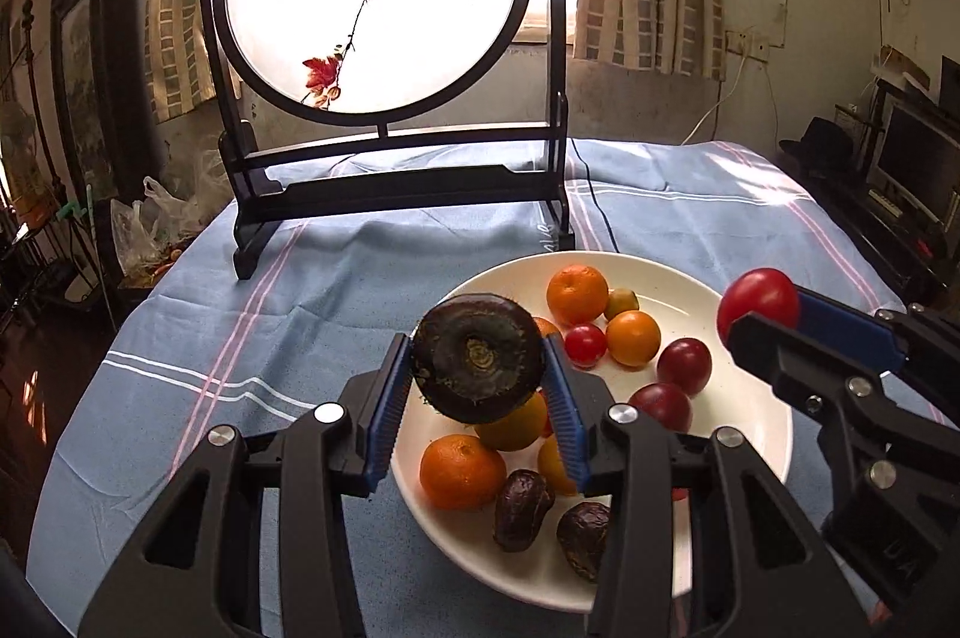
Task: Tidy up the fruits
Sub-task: 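Lower both fruits onto the white plate and open both tools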
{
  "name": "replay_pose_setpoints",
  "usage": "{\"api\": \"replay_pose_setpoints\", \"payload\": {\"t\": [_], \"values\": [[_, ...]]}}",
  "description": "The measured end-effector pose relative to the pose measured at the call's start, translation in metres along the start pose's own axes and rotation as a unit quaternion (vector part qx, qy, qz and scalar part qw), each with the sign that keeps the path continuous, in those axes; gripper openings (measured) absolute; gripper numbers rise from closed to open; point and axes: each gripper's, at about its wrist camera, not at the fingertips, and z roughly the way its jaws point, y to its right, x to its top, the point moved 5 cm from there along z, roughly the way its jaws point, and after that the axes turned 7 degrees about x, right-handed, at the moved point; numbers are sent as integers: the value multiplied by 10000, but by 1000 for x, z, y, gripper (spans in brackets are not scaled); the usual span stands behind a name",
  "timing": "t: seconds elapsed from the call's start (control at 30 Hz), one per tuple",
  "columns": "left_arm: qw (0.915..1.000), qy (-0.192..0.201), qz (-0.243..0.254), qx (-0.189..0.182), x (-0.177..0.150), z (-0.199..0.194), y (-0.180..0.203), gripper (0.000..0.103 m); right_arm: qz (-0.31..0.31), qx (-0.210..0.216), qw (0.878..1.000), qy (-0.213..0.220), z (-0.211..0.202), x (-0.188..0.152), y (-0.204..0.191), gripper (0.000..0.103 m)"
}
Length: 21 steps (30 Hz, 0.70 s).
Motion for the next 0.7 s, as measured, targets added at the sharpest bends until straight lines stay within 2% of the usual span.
{"api": "replay_pose_setpoints", "payload": {"t": [0.33, 0.6, 0.63, 0.67, 0.7], "values": [[9999, 10, 68, 86, -2, 6, -2, 43, 101, -151, 9997, -191, 15, -8, 15, 29], [9998, -170, 111, 17, -7, 12, 2, 43, 16, -219, 9993, -312, 24, -14, 12, 30], [9997, -189, 136, 21, -8, 13, 3, 43, 24, -219, 9992, -321, 25, -14, 13, 31], [9997, -195, 147, 31, -9, 14, 3, 44, 36, -209, 9993, -323, 25, -14, 13, 41], [9997, -170, 151, 57, -9, 14, 3, 53, 58, -274, 9993, -262, 23, -13, 15, 46]]}}
